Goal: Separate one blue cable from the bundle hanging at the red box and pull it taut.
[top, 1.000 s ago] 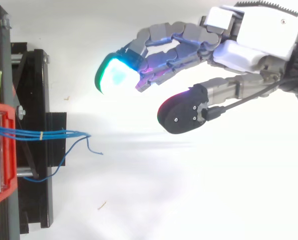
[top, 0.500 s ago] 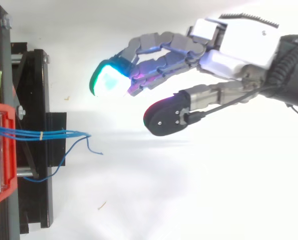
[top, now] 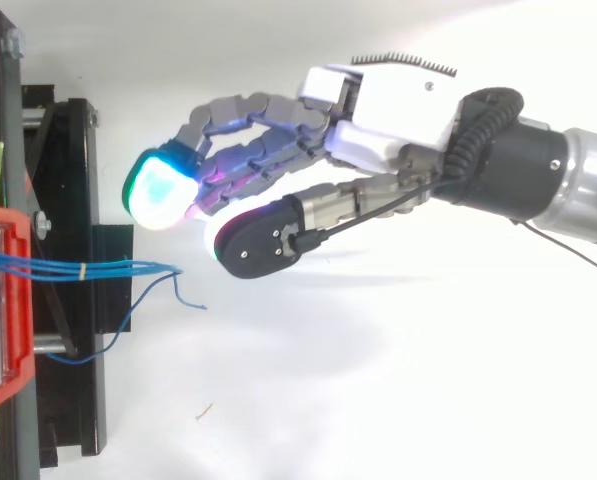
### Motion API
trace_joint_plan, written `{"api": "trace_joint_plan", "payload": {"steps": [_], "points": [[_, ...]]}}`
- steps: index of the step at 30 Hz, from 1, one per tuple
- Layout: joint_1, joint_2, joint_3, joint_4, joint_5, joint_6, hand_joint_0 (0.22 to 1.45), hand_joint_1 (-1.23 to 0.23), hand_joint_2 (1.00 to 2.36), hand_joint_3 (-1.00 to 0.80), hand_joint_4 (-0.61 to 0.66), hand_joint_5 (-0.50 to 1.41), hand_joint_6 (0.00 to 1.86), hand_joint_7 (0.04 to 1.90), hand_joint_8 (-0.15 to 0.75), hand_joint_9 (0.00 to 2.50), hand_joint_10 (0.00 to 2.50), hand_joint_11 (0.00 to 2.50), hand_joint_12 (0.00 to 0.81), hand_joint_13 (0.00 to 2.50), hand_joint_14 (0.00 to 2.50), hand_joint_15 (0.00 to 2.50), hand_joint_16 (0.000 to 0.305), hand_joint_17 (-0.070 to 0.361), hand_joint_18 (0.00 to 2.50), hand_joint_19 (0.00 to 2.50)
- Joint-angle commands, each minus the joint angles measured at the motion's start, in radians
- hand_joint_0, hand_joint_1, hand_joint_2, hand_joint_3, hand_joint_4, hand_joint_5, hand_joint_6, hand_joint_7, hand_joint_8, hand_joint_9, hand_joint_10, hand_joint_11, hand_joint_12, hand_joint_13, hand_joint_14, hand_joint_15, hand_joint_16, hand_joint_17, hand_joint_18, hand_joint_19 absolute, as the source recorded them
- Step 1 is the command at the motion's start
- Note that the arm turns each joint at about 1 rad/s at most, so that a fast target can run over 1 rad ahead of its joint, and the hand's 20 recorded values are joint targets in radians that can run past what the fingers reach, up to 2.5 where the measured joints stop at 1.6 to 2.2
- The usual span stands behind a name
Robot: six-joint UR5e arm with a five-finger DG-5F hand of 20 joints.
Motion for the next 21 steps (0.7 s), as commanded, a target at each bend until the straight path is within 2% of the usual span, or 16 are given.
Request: {"api": "trace_joint_plan", "payload": {"steps": [1,3,4,6,11,13,14,15,16,21], "points": [[-0.002,-0.034,0.024,0.005,-0.02,0.008,0.49,-0.6,1.0,-0.5,0.18,-0.2,0.5,0.84,0.259,0.63,0.01,0.29,0.33,0.66,0.01,0.26,0.046,0.104,0.65,0.3],[-0.006,-0.08,0.062,0.005,-0.054,0.05,0.49,-0.6,1.0,-0.5,0.17,-0.2,0.5,0.84,0.26,0.63,0.01,0.3,0.332,0.66,0.01,0.26,0.046,0.104,0.65,0.3],[-0.006,-0.085,0.074,0.002,-0.066,0.064,0.49,-0.6,1.0,-0.5,0.18,-0.2,0.5,0.84,0.26,0.63,0.01,0.31,0.33,0.66,0.01,0.26,0.046,0.104,0.65,0.3],[0.0,-0.085,0.08,0.006,-0.098,0.093,0.49,-0.6,1.0,-0.5,0.18,-0.2,0.5,0.84,0.259,0.64,0.01,0.3,0.331,0.66,0.01,0.27,0.046,0.104,0.65,0.31],[-0.005,-0.085,0.082,0.006,-0.107,0.101,0.49,-0.6,1.0,-0.5,0.18,-0.2,0.5,0.84,0.26,0.64,0.01,0.31,0.331,0.67,0.01,0.26,0.047,0.105,0.65,0.32],[-0.006,-0.085,0.085,0.008,-0.13,0.108,0.49,-0.6,1.0,-0.5,0.18,-0.2,0.5,0.84,0.259,0.64,0.01,0.31,0.332,0.67,0.01,0.27,0.047,0.105,0.65,0.32],[-0.006,-0.085,0.085,0.008,-0.13,0.108,0.49,-0.6,1.0,-0.5,0.18,-0.2,0.5,0.84,0.262,0.64,0.01,0.32,0.333,0.67,0.01,0.27,0.046,0.104,0.66,0.32],[-0.006,-0.087,0.087,0.009,-0.14,0.116,0.49,-0.6,1.0,-0.5,0.18,-0.2,0.5,0.84,0.261,0.65,0.01,0.32,0.333,0.68,0.01,0.28,0.046,0.104,0.66,0.32],[-0.009,-0.085,0.09,0.012,-0.163,0.143,0.49,-0.6,1.0,-0.5,0.18,-0.2,0.5,0.84,0.259,0.65,0.01,0.32,0.334,0.68,0.01,0.28,0.046,0.104,0.66,0.32],[-0.009,-0.085,0.094,0.017,-0.219,0.209,0.5,-0.61,1.0,-0.5,0.18,-0.2,0.5,0.84,0.261,0.66,0.01,0.33,0.328,0.69,0.01,0.28,0.046,0.102,0.67,0.34]]}}
